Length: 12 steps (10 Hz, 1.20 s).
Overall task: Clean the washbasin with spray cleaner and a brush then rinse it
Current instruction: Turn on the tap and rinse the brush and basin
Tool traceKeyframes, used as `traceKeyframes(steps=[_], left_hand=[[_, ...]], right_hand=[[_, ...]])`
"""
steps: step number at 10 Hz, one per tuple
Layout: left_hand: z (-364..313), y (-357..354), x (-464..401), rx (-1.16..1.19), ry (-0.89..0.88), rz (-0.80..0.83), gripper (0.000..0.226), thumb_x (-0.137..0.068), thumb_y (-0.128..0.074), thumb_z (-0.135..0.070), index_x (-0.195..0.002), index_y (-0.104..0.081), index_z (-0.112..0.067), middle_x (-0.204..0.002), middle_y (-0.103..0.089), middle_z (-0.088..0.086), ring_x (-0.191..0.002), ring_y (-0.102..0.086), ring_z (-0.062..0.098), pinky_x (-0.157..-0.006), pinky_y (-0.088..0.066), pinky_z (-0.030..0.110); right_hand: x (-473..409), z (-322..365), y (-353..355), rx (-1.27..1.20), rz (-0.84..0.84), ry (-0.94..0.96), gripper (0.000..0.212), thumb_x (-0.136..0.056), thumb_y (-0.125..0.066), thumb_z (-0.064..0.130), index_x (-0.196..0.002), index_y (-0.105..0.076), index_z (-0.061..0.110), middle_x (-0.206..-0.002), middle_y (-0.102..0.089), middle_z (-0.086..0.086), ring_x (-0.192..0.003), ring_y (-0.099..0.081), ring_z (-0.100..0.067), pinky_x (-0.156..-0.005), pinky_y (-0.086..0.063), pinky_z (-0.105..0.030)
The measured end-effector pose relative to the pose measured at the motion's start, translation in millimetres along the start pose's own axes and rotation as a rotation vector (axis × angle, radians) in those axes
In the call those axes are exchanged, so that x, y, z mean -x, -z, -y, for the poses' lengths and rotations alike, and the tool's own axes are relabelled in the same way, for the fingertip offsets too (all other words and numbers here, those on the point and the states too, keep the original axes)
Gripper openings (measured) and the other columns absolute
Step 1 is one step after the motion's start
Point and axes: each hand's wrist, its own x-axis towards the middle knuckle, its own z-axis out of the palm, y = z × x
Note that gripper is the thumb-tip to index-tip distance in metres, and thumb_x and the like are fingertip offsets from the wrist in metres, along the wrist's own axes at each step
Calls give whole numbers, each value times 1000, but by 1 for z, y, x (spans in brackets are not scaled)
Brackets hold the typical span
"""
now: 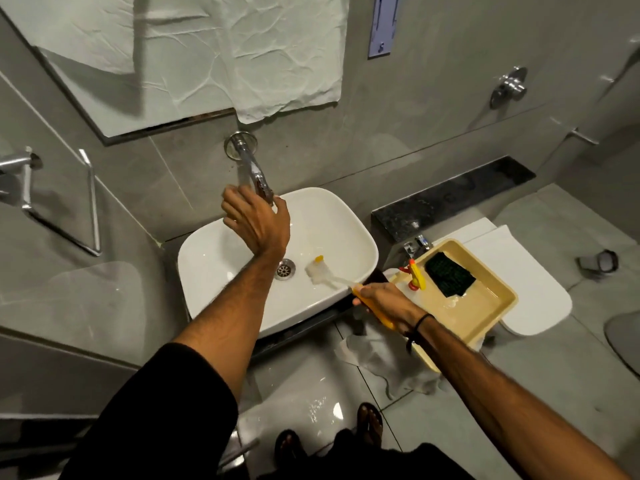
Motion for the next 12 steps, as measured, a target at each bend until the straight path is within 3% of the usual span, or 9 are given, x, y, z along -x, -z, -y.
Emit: traceKeyframes(steps=[1, 2, 3, 5, 6, 7, 9, 11, 12], left_hand=[[2, -16, 36, -6, -183, -27, 55, -89, -54, -39, -138, -50, -14, -153, -46, 13, -139, -47, 34, -112, -36, 48], [-2, -37, 71, 6, -414, 71, 52, -93, -54, -31, -141, -49, -14, -154, -46, 13, -142, -45, 35, -116, -33, 50], [-11, -56, 99, 13, -585, 274, 54, -96, -55, -29, -145, -46, -9, -160, -40, 15, -146, -41, 38, -119, -35, 52], [-40, -101, 128, -47, -794, 666, 69, -106, -40, -43, -162, -23, -5, -174, -12, 16, -161, -14, 36, -131, -15, 51], [-47, -123, 133, -109, -830, 742, 76, -107, -33, -52, -164, -16, -6, -175, -2, 15, -163, -3, 33, -132, -11, 52], [-48, -142, 138, -118, -839, 755, 79, -105, -33, -55, -163, -21, -3, -174, -9, 17, -162, -10, 35, -131, -17, 53], [-47, -155, 139, -116, -806, 775, 81, -104, -16, -64, -166, -8, -11, -176, 4, 12, -163, 5, 29, -132, -2, 47], [-52, -152, 141, -102, -777, 761, 73, -107, -31, -53, -166, -14, -13, -176, -1, 10, -164, 2, 27, -134, -7, 48], [-56, -148, 140, -87, -754, 758, 73, -107, -31, -53, -166, -15, -13, -176, -2, 11, -164, 1, 27, -133, -10, 49]], right_hand=[[-1, -6, 17, -59, 47, 1, 24, -107, -56, 27, -105, -75, 13, -101, -76, 1, -83, -62, -13, -66, -50, -18], [0, -16, 39, -300, 86, -21, 20, -107, -57, 22, -105, -75, 15, -93, -82, 4, -75, -69, -9, -63, -56, -20], [1, -28, 66, -528, 79, -7, 19, -106, -58, 16, -108, -77, 14, -97, -83, 0, -76, -71, -10, -65, -60, -22], [-12, -61, 130, -619, -73, -36, 17, -107, -56, 20, -106, -72, 25, -108, -80, 8, -91, -67, -14, -78, -55, -35], [-32, -86, 156, -669, -225, -135, 22, -108, -51, 18, -125, -66, 19, -111, -73, 4, -110, -59, -20, -94, -52, -43], [-59, -110, 175, -743, -358, -256, 20, -109, -49, 12, -124, -61, 16, -125, -67, -3, -113, -58, -23, -104, -52, -47], [-113, -141, 188, -746, -529, -479, 32, -107, -54, 6, -137, -64, 1, -145, -63, -16, -139, -59, -33, -108, -55, -50], [-145, -150, 182, -672, -530, -545, 38, -108, -48, 4, -143, -56, -7, -148, -58, -25, -129, -61, -35, -109, -55, -50], [-147, -151, 176, -636, -542, -587, 27, -105, -47, -3, -128, -57, -10, -137, -60, -27, -108, -58, -33, -108, -56, -46]])
